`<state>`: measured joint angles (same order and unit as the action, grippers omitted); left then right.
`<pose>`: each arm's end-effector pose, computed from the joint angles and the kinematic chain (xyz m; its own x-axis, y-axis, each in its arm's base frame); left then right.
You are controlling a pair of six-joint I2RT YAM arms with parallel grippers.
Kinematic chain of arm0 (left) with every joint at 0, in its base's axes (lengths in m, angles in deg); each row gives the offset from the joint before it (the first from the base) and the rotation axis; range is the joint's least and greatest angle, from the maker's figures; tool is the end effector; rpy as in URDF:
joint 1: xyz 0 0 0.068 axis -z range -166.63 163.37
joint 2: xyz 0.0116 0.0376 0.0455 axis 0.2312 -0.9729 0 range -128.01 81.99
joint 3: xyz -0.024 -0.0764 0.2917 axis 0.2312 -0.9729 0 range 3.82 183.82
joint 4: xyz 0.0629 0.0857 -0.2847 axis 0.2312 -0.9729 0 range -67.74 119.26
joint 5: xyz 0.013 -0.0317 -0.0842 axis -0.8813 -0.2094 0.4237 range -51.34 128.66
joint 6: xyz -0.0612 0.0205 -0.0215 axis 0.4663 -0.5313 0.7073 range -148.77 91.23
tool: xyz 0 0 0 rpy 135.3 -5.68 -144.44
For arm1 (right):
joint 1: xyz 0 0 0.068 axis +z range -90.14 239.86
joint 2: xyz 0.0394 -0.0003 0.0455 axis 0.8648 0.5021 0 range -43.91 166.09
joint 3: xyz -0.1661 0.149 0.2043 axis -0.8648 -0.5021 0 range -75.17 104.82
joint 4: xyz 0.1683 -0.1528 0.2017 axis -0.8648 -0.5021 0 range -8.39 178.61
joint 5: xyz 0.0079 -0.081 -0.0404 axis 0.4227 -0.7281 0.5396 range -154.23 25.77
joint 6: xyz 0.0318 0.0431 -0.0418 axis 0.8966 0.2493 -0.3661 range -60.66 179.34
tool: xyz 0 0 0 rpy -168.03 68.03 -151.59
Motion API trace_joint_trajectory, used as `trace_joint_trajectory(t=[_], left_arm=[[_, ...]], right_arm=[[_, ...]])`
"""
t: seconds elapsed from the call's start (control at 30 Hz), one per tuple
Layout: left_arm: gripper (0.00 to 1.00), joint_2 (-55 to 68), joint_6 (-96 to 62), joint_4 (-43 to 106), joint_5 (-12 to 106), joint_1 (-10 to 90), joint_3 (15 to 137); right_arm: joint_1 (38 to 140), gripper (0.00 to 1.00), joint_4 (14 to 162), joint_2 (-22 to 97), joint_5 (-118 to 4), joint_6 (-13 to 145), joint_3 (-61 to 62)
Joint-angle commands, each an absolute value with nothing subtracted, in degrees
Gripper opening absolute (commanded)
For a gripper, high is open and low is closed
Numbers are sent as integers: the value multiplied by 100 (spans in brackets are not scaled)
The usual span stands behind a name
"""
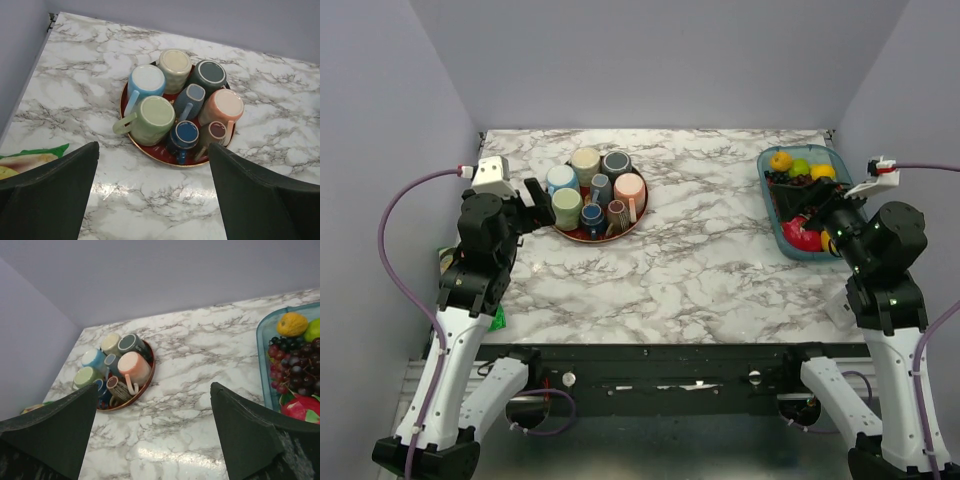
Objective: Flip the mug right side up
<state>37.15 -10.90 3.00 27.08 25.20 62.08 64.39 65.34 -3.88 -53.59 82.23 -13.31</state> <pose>0.2014 -0.0309 0.4185 -0.2098 -0.2632 -0.9416 -0.0579 0.9647 -0.2568 0.1674 0.0235 0.4633 -0.1247 0.3736 -0.9192 -0.2312 0.8900 0.3931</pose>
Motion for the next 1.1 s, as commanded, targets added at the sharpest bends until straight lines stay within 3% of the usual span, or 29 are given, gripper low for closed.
trace_joint_trajectory(t=[0.0, 0.27, 0.43, 0.67, 0.77, 0.8, 0.9, 1.07], left_arm=[[99, 3752, -848, 369, 2925, 2506, 5955], [99, 3514, -619, 605, 3030, 2506, 5551], [99, 2848, -689, 228, 4497, 2514, 5541], [99, 2486, -373, 640, 4253, 2936, 4953], [98, 2232, -109, 773, 4042, 3112, 4864], [93, 2057, 39, 773, 3981, 3129, 4908], [86, 1793, 268, 869, 3718, 3296, 4970], [78, 1292, 401, 1203, 2954, 3647, 5128]], right_arm=[[6425, 100, 6408, -103, -4552, 8193, -1303], [6434, 100, 6987, 136, -3269, 8491, -1909], [6548, 97, 7077, 179, -3267, 8545, -2200], [6785, 95, 7041, 302, -3618, 8527, -2385], [7022, 89, 7068, 399, -3891, 8579, -2411], [7084, 81, 7085, 443, -3996, 8597, -2420], [7347, 69, 6989, 671, -4364, 8693, -2323], [7787, 65, 7006, 952, -4822, 8825, -2253]])
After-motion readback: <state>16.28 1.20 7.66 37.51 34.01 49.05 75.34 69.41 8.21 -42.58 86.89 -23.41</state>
